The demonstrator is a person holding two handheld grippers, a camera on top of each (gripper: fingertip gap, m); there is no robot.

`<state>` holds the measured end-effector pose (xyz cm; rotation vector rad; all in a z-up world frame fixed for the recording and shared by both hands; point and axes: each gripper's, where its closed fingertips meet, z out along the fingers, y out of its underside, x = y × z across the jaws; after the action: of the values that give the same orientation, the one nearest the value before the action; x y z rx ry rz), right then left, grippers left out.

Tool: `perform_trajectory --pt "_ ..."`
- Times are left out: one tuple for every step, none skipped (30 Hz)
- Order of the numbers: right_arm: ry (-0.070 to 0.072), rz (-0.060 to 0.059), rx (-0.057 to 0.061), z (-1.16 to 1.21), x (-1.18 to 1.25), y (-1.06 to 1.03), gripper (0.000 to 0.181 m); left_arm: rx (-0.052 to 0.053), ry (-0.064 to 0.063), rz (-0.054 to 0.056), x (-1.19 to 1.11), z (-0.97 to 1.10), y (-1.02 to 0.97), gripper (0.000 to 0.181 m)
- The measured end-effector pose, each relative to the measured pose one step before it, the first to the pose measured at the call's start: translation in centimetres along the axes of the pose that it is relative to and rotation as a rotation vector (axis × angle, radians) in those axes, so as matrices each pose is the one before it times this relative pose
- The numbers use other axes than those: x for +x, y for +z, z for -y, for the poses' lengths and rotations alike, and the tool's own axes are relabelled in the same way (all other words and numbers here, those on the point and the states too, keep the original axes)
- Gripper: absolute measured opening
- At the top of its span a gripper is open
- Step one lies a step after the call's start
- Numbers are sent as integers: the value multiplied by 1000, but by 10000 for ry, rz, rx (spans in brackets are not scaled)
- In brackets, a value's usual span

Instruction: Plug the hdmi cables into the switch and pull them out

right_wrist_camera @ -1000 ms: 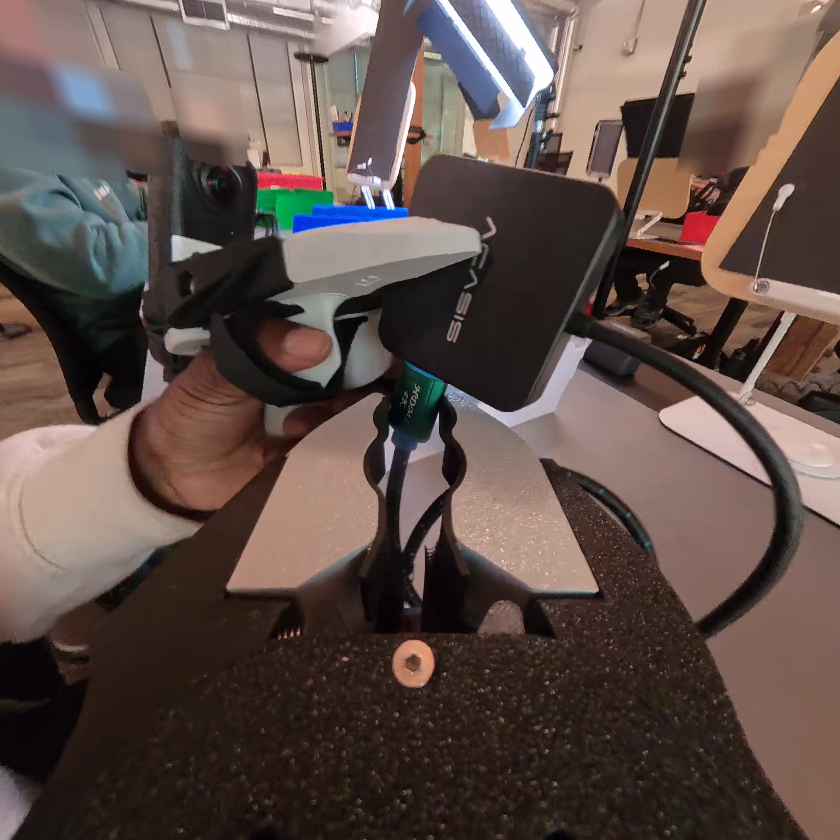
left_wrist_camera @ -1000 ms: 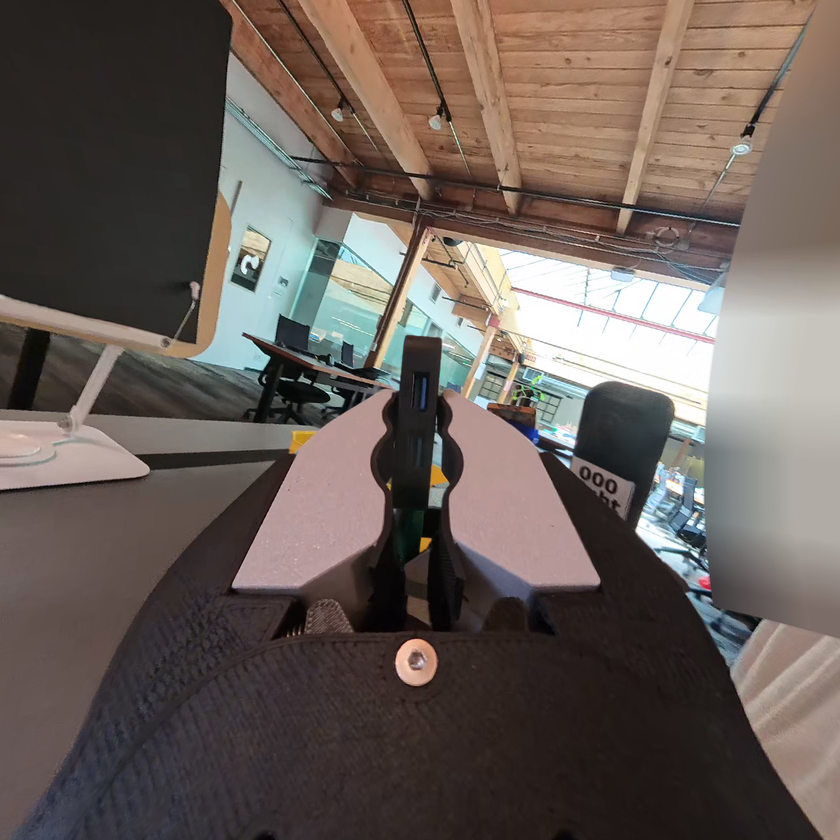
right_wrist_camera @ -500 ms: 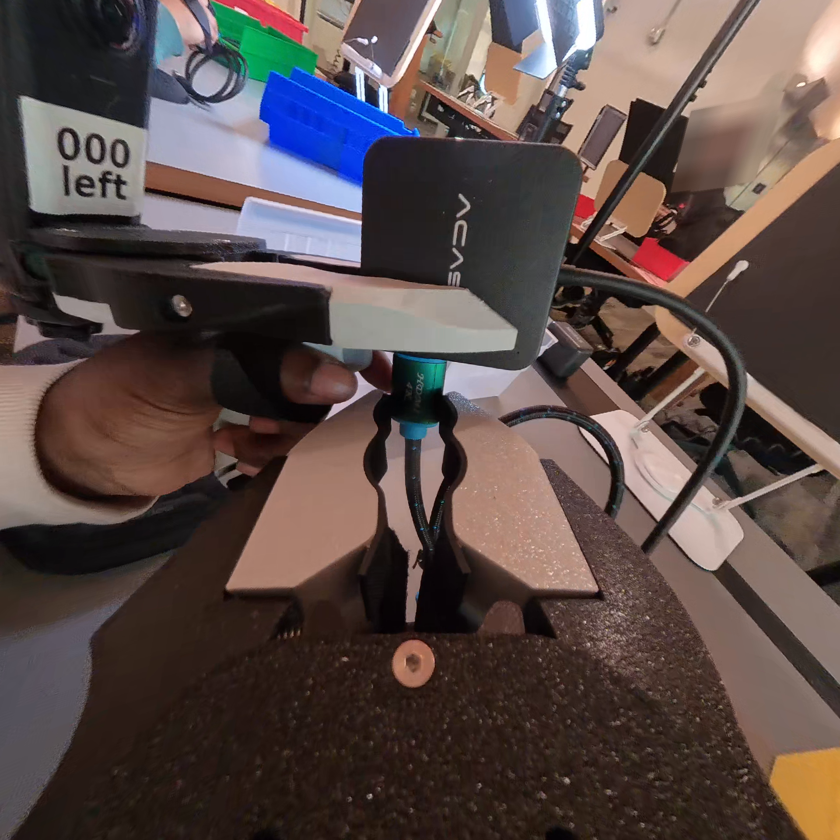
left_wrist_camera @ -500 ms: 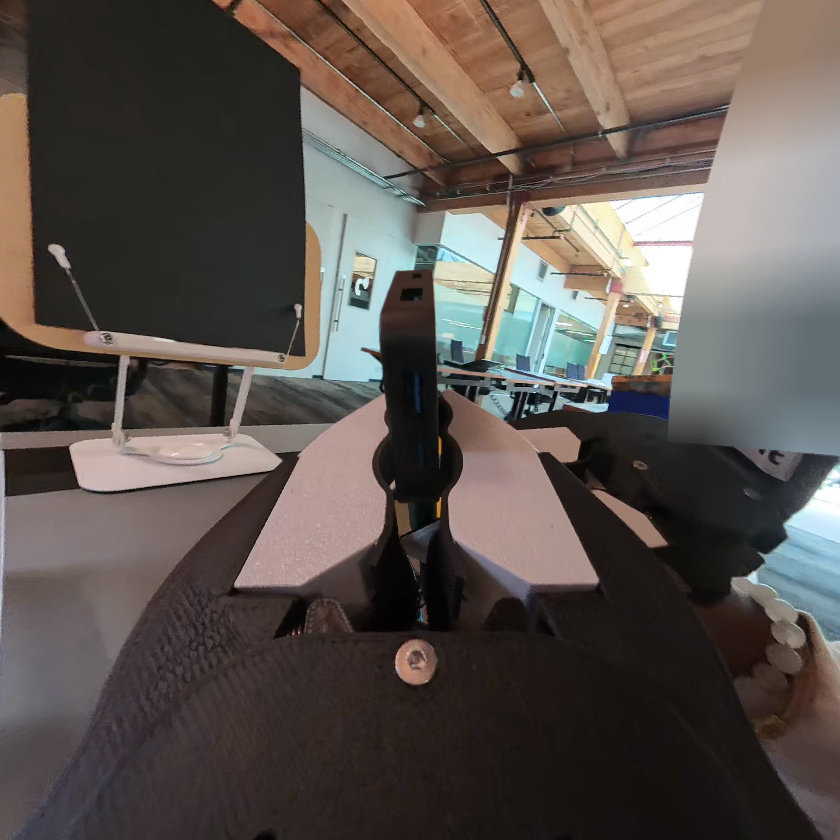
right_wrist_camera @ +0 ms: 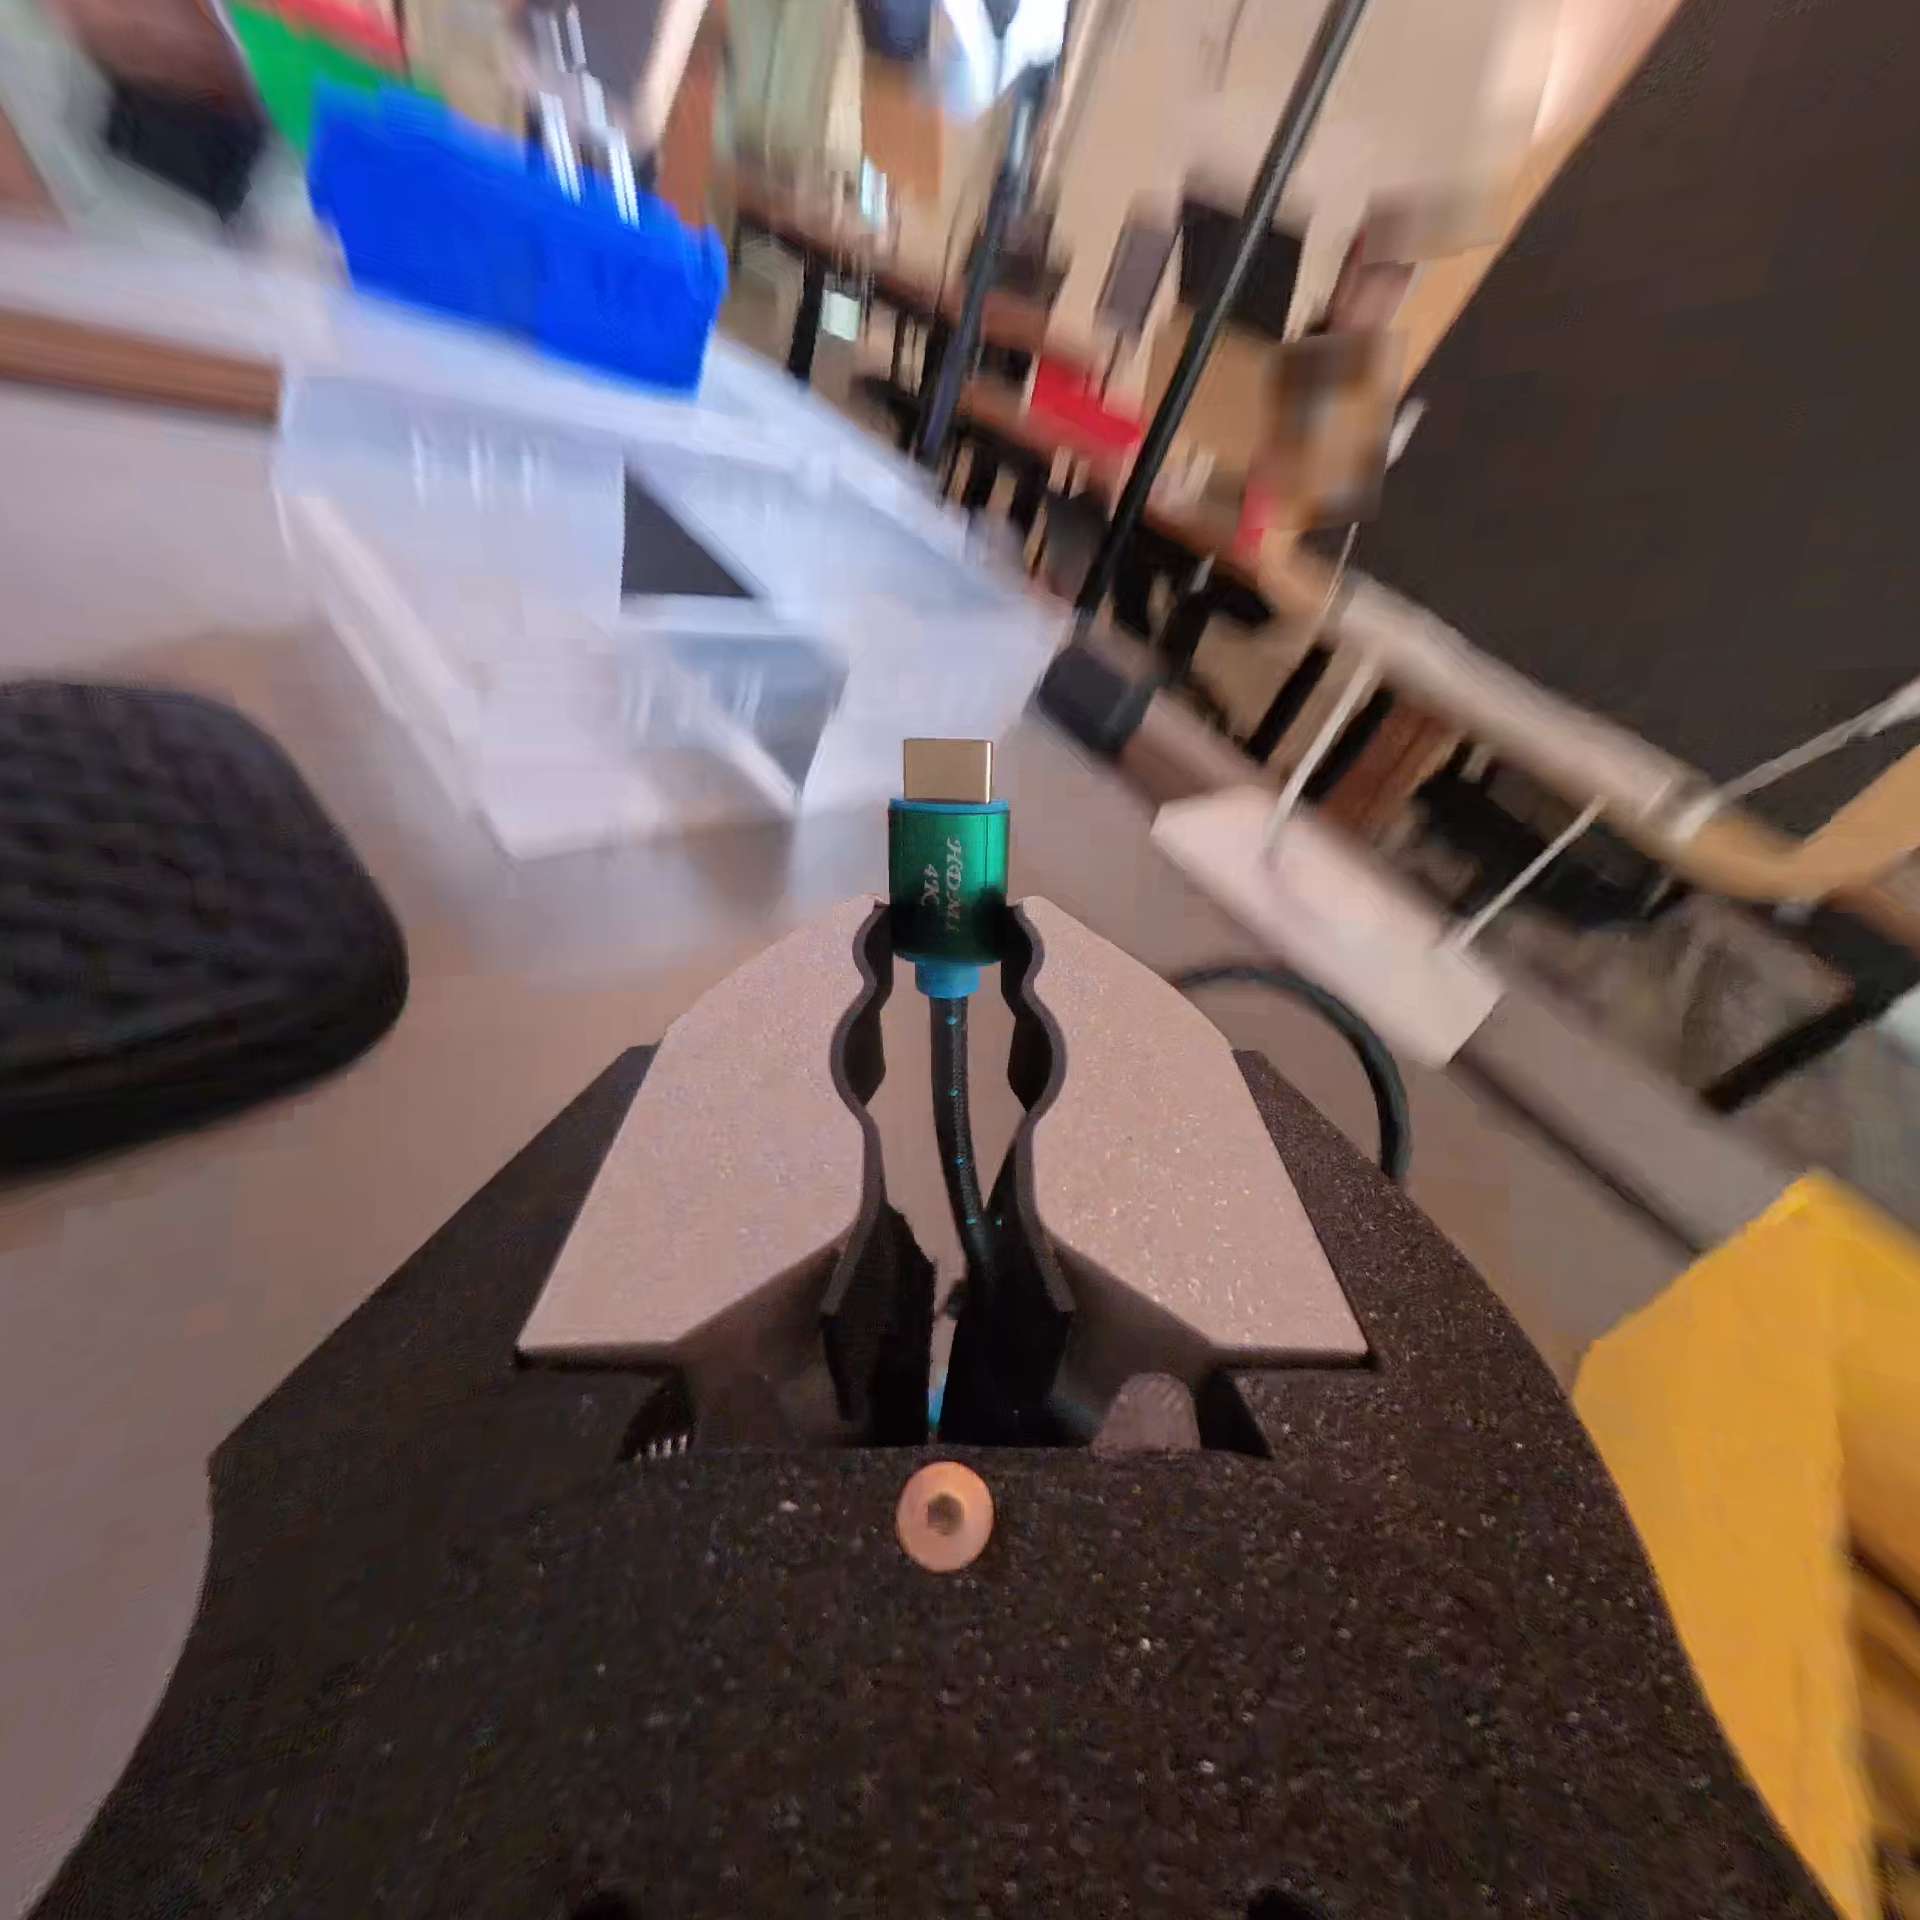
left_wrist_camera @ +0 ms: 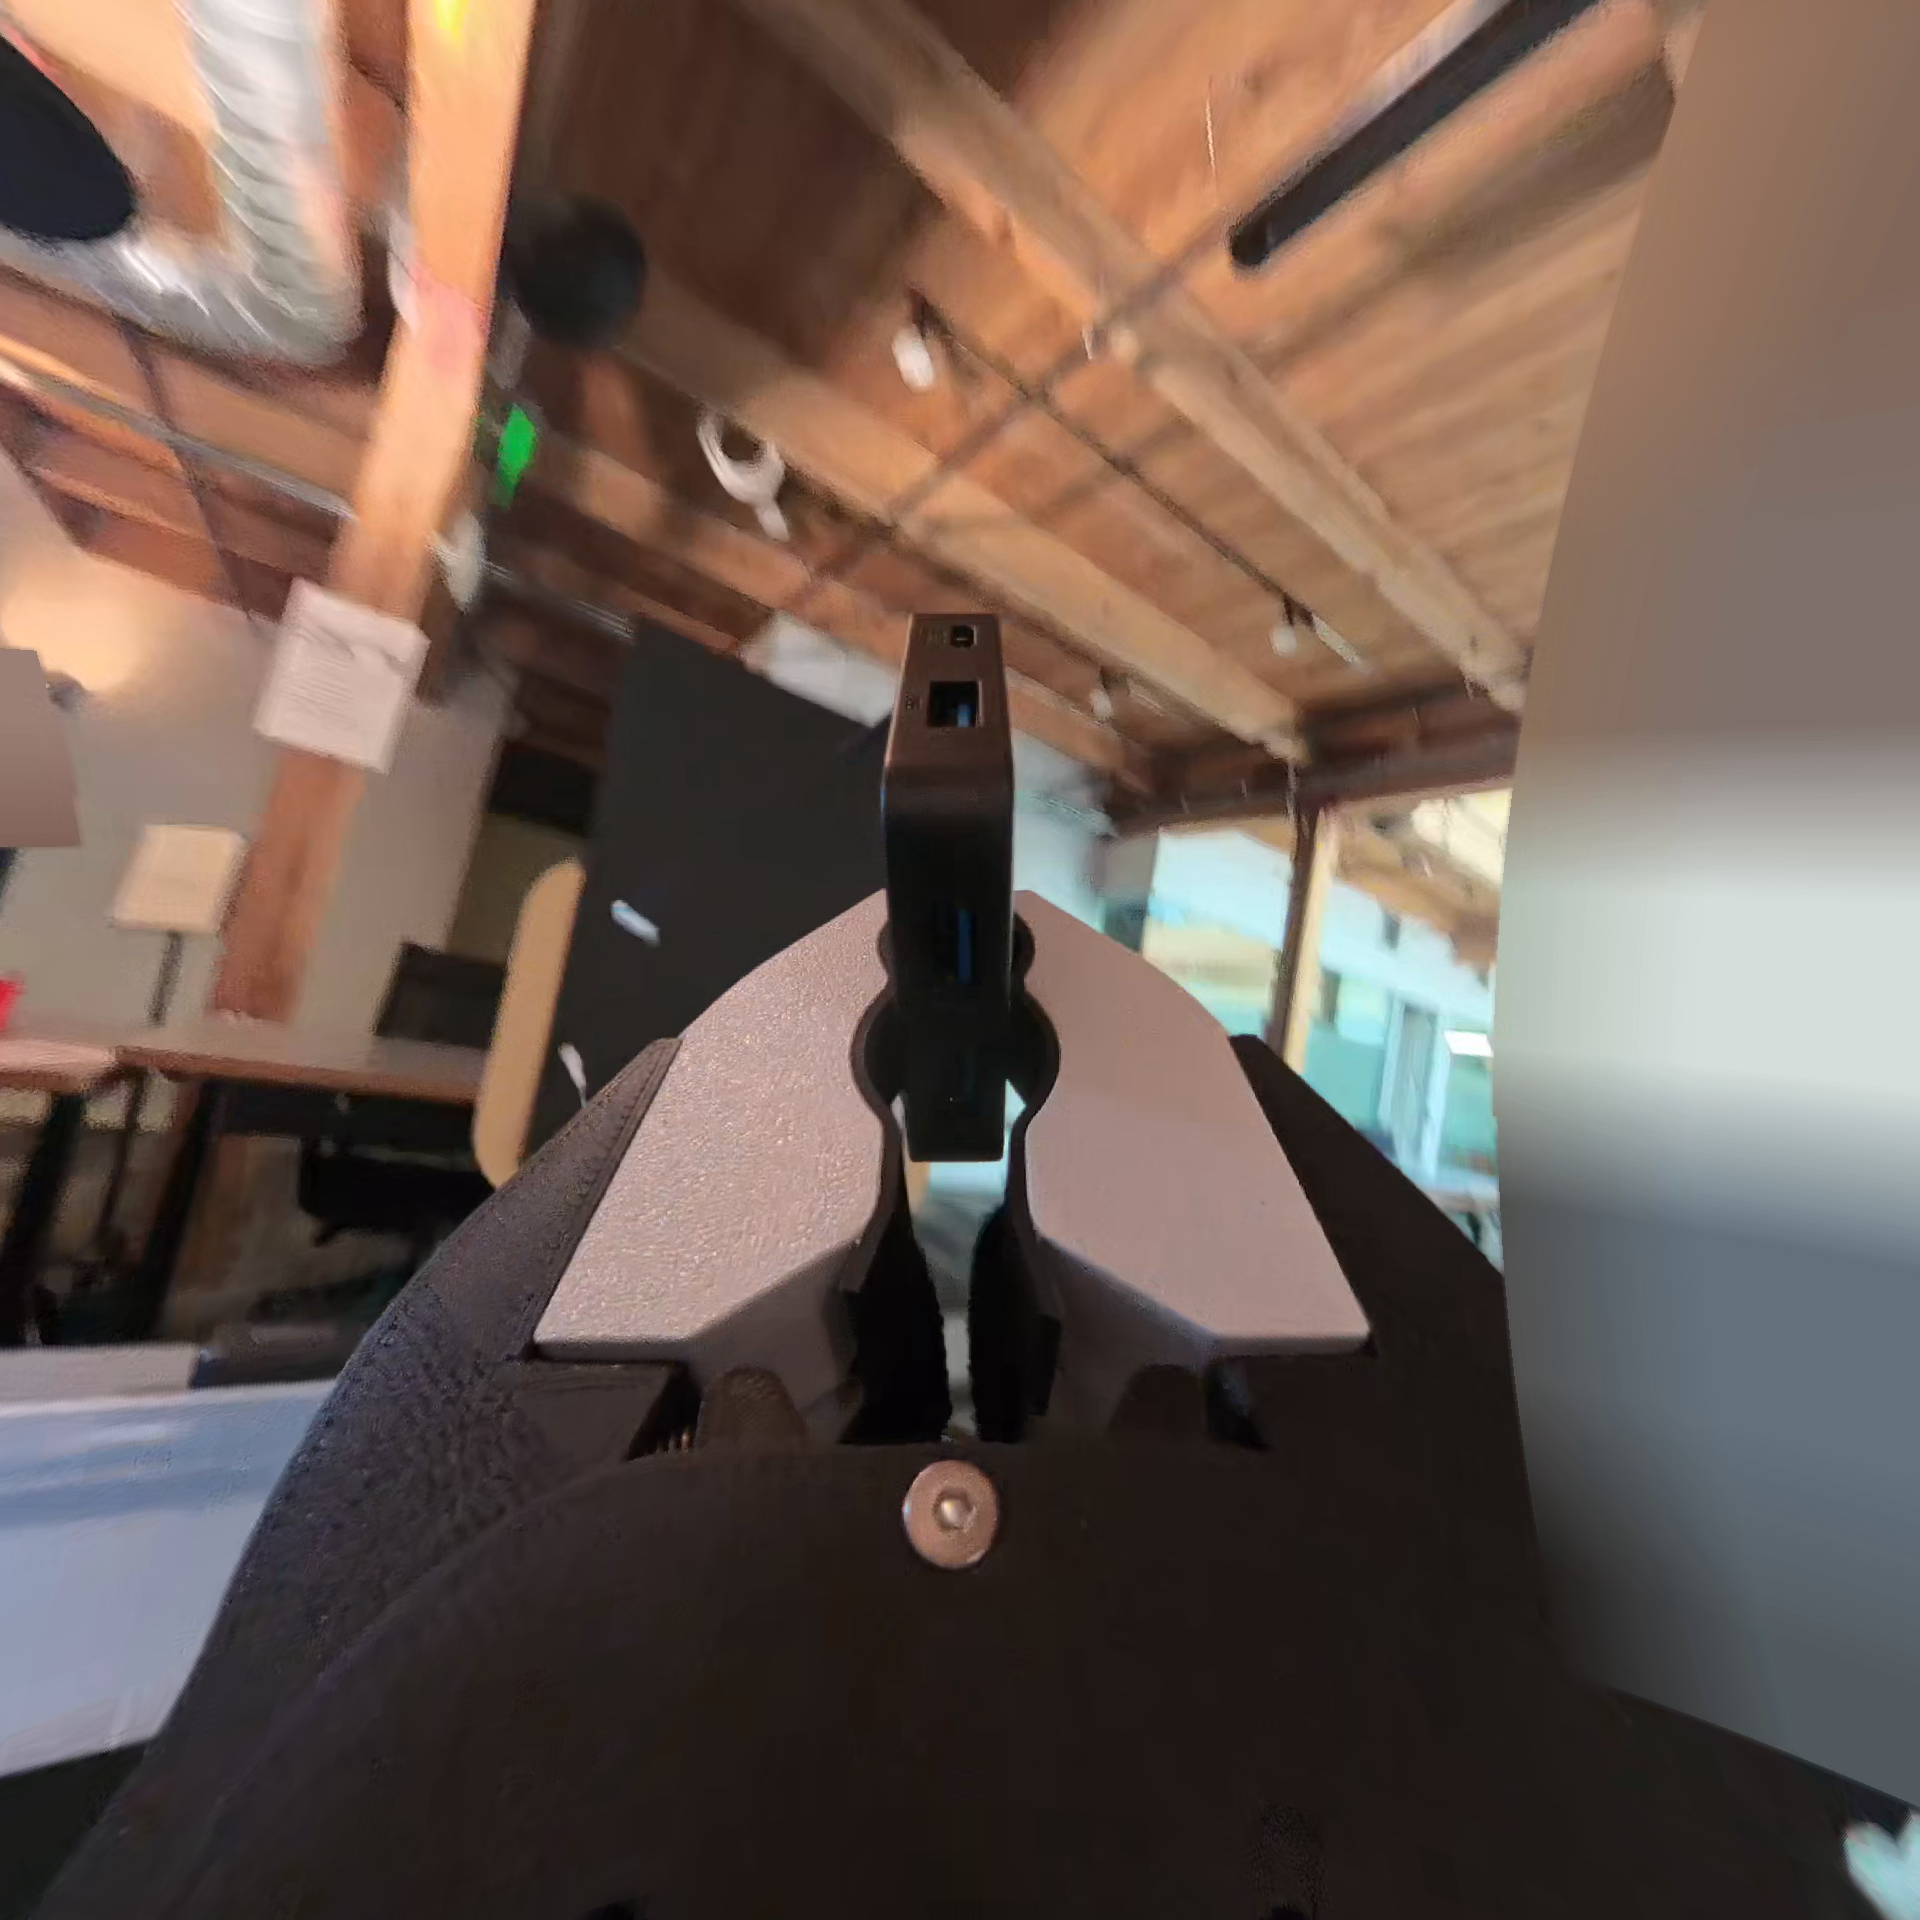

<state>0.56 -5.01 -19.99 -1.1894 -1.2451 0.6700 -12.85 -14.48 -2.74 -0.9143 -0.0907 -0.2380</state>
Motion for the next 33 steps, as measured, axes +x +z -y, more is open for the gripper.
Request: perform_trajectory --pt "-625 -82 817 2182 328 -426 20 -424 -135 -303 743 -1715 503 14" --pt "-519 143 483 1482 19 -115 20 -291 -341 -495 942 -1489 418 14" --pt "-435 466 352 1113 -337 -61 21 -359 -333 -537 854 -1270 326 14" --pt "-482 509 488 1232 -399 -278 21 -297 -100 -291 435 -996 229 14" --pt "-491 354 380 1150 -105 -401 21 -215 53 -99 157 -773 134 14" --pt "-487 276 162 896 138 -491 21 -255 30 -70 78 -697 71 14" --pt "-573 257 71 716 236 -647 21 -305 -53 -6 -46 -645 -18 14" --pt "-649 36 -99 378 549 -812 20 -273 -88 63 -148 -530 -124 14" --pt "-609 -17 -307 -46 636 -912 21 -248 -55 13 -83 -470 -206 14" --pt "-567 -79 -490 -507 751 -934 20 -251 -2 -17 -22 -447 -238 14" --pt "-466 -272 -635 -937 988 -915 20 -206 30 59 -97 -398 -254 14" --pt "-310 -353 -671 -1268 1101 -823 20 -121 27 127 -205 -282 -252 14" --pt "-103 -258 -631 -1523 938 -689 20 -76 -5 106 -226 -211 -227 14" --pt "15 -137 -657 -1808 738 -549 20 -115 -34 78 -217 -213 -188 14" --pt "39 38 -754 -2132 419 -372 20 -162 -4 108 -266 -280 -152 14" --pt "103 231 -858 -2433 119 -154 21 -102 76 178 -330 -212 -158 14" --pt "137 71 -881 -2571 283 55 21 7 118 186 -318 -40 -172 14" --pt "144 180 -863 -2592 122 278 20 41 67 73 -146 48 -147 14" --pt "204 424 -875 -2498 -204 466 21 38 -37 -78 71 100 -94 14" --pt "229 496 -841 -2238 -335 588 21 47 -111 -149 175 115 -37 14" --pt "250 504 -745 -1862 -398 643 21 54 -112 -127 158 96 -17 14" --pt "312 547 -569 -1408 -509 664 21 45 -55 -49 75 77 -5 14" --pt "252 485 -372 -1004 -495 609 21 26 25 34 -30 32 -26 14" --pt "178 358 -229 -717 -405 514 20 8 81 81 -72 2 -22 14" --pt "196 302 -158 -530 -362 459 20 -12 88 77 -86 -22 -30 14" --pt "287 171 -89 -411 -188 431 20 -32 55 43 -74 -71 -14 14" --pt "388 59 8 -270 -23 362 21 -40 -1 -5 -8 -82 1 14" --pt "395 -186 151 -36 320 133 26 -27 -53 -49 38 -71 27 14" --pt "374 -356 442 445 545 -163 42 -14 -77 -76 89 -63 32 14" --pt "406 -325 656 830 472 -425 51 -9 -79 -84 124 -60 63 14" --pt "495 -274 745 1140 351 -576 57 -6 -74 -74 129 -76 78 14" --pt "532 -233 798 1427 173 -595 64 -11 -77 -56 108 -110 122 14" --pt "456 -173 878 1763 -165 -566 70 -28 -98 -41 99 -162 166 13"
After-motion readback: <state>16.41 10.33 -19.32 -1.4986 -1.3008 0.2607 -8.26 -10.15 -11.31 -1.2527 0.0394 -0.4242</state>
